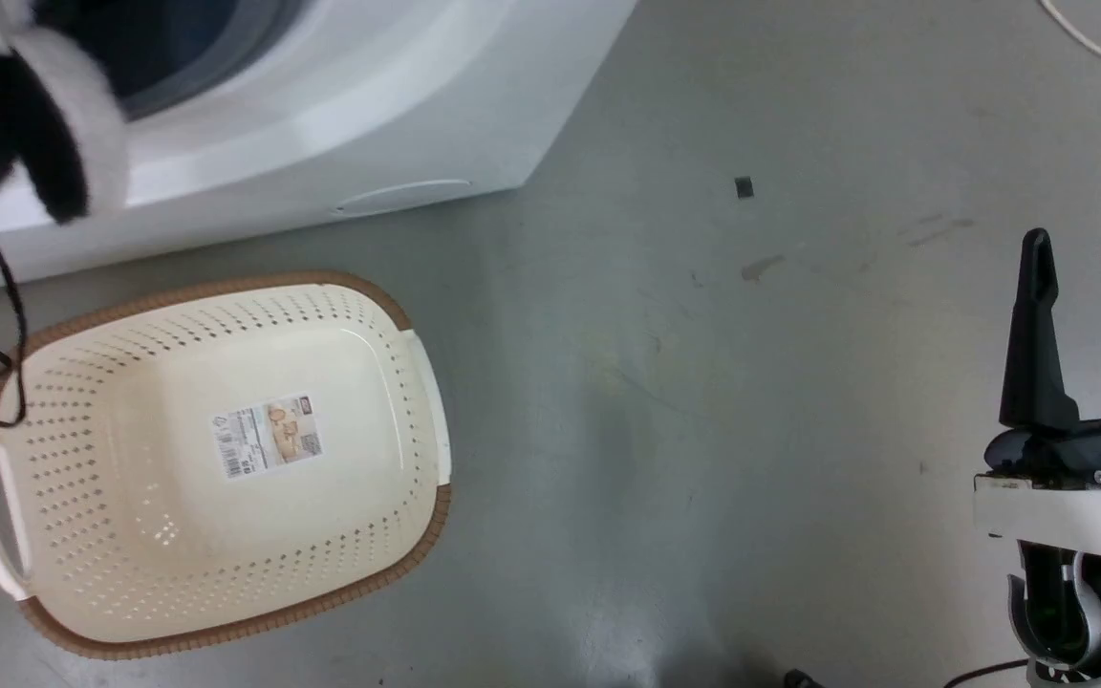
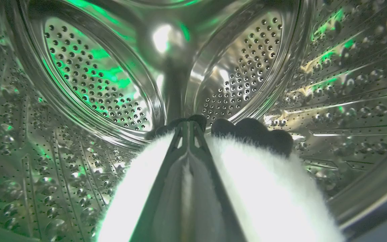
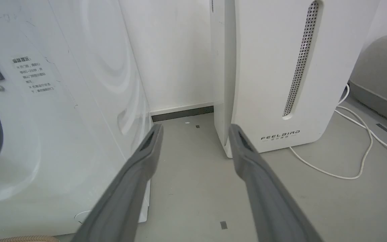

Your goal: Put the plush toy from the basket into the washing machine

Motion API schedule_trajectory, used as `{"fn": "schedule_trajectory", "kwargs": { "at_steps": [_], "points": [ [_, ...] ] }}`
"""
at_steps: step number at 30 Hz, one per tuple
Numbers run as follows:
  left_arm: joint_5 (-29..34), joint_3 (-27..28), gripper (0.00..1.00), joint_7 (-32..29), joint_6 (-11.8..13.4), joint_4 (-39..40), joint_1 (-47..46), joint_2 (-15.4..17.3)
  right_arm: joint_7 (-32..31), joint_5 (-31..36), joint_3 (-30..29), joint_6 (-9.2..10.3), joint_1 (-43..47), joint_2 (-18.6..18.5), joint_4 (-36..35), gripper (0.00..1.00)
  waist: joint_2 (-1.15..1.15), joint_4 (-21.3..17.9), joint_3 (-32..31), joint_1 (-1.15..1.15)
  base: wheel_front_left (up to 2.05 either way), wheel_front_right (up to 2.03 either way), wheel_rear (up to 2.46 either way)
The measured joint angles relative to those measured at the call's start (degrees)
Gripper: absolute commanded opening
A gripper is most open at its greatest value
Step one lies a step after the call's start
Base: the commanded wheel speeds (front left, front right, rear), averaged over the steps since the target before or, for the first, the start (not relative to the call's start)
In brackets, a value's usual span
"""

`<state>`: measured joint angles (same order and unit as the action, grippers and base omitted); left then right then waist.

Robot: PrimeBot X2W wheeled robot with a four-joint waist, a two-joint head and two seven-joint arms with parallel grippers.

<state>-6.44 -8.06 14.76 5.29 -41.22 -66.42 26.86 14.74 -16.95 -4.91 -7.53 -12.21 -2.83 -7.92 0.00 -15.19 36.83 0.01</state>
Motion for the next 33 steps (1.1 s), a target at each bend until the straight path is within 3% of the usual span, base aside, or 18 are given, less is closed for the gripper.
{"fn": "schedule_trajectory", "kwargs": {
  "at_steps": [17, 30, 31, 32, 33],
  "points": [
    [3.69, -2.35, 0.0, 0.0, -0.94, -4.34, -15.34, 4.69, 0.0, -0.8, 1.41, -0.01, -1.25, 0.0, -0.79, 1.0, 0.0, -3.28, 7.58, 0.0, 0.0, 0.0, 0.0],
    [4.9, -3.98, 0.0, 0.0, 0.1, -5.44, -19.59, 5.52, 0.0, -1.22, 2.65, -0.01, -1.3, 0.0, -0.92, 1.0, 0.0, -4.07, 9.67, 0.0, 0.0, 0.0, 0.0],
    [4.81, -3.85, 0.31, 0.0, 0.53, -5.41, -19.58, 5.48, 0.0, -1.22, 2.67, -0.01, -1.3, 0.0, -0.92, 1.0, 0.0, -4.01, 9.65, 0.0, 0.0, 0.0, 0.0],
    [4.78, -3.89, 1.0, 0.0, 0.7, -5.23, -19.53, 5.53, 0.0, -1.22, 2.71, -0.01, -1.3, 0.0, -0.91, 1.0, 0.0, -3.95, 9.59, 0.0, 0.0, 0.0, 0.0],
    [4.83, -3.99, 1.0, 0.0, 0.83, -4.93, -19.35, 5.6, 0.0, -1.22, 2.77, -0.01, -1.31, 0.0, -0.88, 1.0, 0.0, -3.89, 9.5, 0.0, 0.0, 0.0, 0.0]
  ]
}}
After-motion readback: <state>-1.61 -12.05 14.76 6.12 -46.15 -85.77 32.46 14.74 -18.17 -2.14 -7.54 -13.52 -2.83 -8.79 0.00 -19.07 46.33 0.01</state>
